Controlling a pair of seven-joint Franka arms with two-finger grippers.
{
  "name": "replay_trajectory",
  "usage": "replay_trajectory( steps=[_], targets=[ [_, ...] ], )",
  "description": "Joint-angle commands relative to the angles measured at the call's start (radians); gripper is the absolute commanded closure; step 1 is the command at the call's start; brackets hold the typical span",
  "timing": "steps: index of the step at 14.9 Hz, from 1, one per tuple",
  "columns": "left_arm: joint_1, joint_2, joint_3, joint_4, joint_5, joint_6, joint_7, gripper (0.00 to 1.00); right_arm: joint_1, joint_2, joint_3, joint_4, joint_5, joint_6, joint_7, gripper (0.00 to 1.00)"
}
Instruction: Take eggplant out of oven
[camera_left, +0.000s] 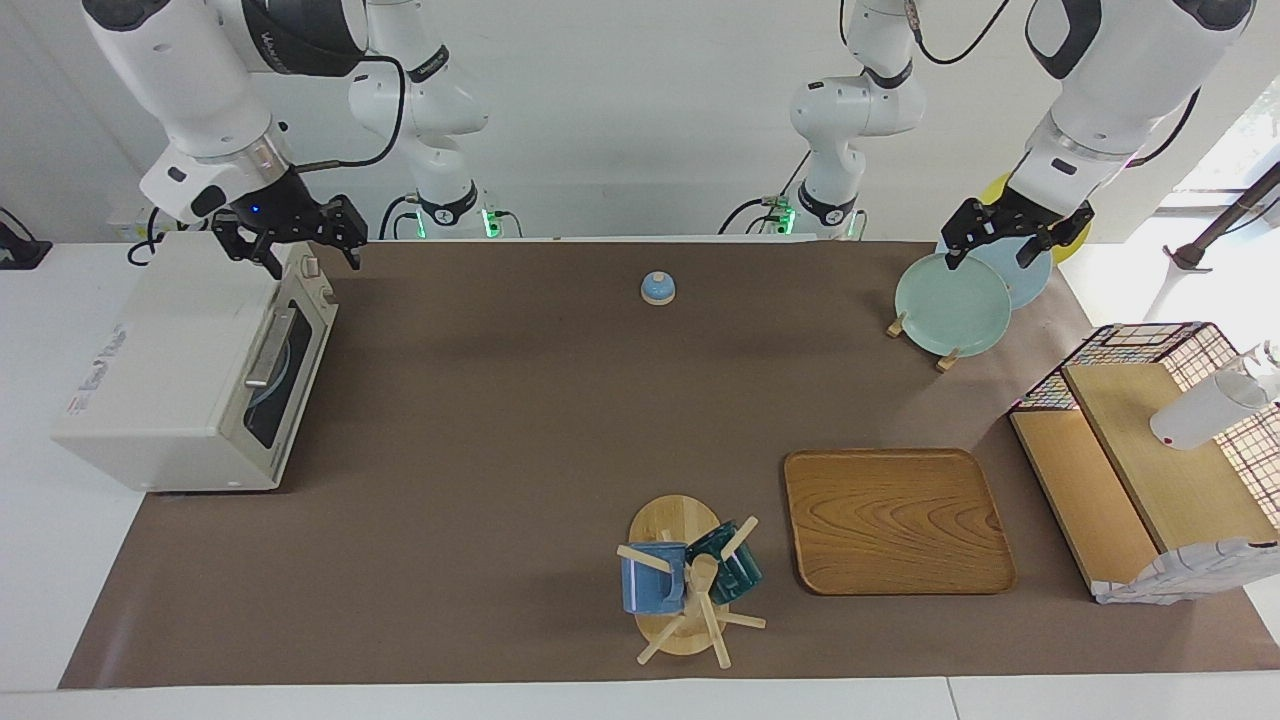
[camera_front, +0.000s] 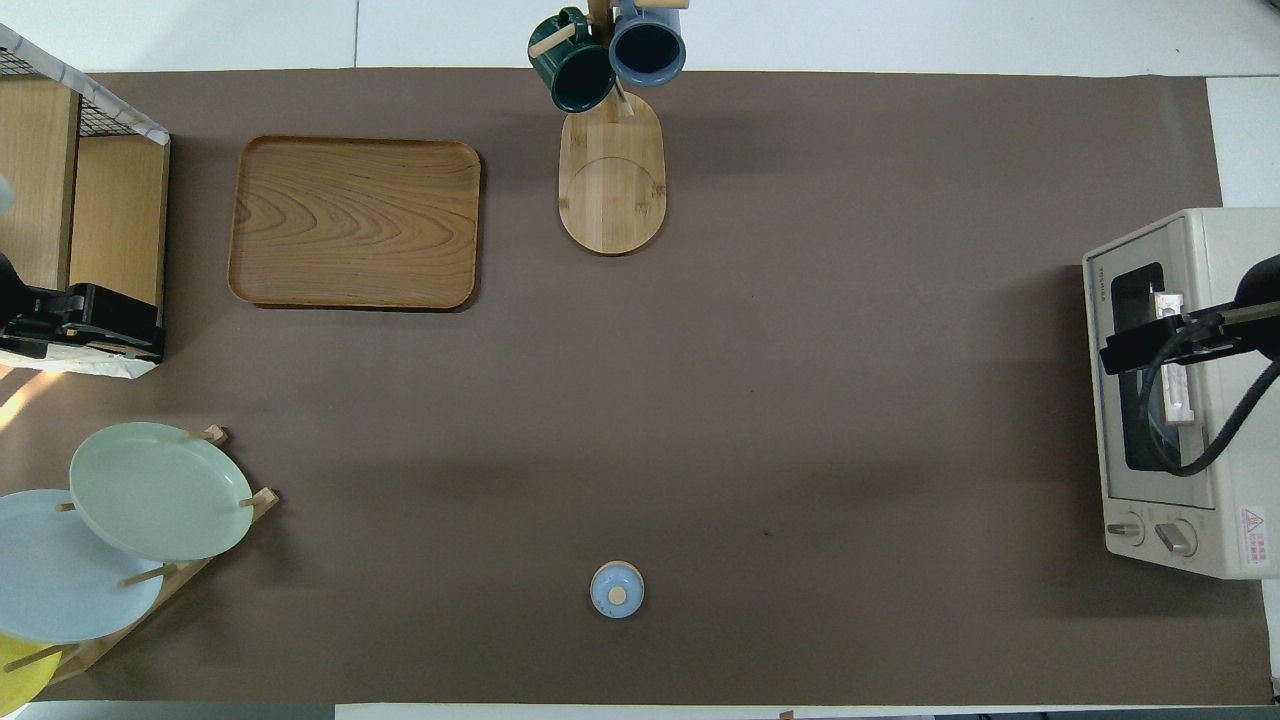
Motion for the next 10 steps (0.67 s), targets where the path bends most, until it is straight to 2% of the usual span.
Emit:
replay_trajectory(
  steps=[1,8,9,10],
  targets=[
    [0.012,0.004,-0.009,0.006,0.020,-0.009,0.004,0.00,-0.003,-0.009,0.000,0.004,0.024,-0.021,0.022,0.00],
    [0.012,0.004,-0.007,0.006,0.020,-0.009,0.004,0.00,-0.004,-0.023,0.000,-0.004,0.027,-0.031,0.000,0.00],
    [0.012,0.004,-0.009,0.006,0.020,-0.010,0.004,0.00,-0.009,-0.026,0.000,-0.012,0.027,-0.018,-0.010,0.05],
    [0.012,0.004,-0.009,0.006,0.020,-0.009,0.004,0.00,-0.009,-0.026,-0.001,-0.012,0.027,-0.001,-0.024,0.45]
  ],
)
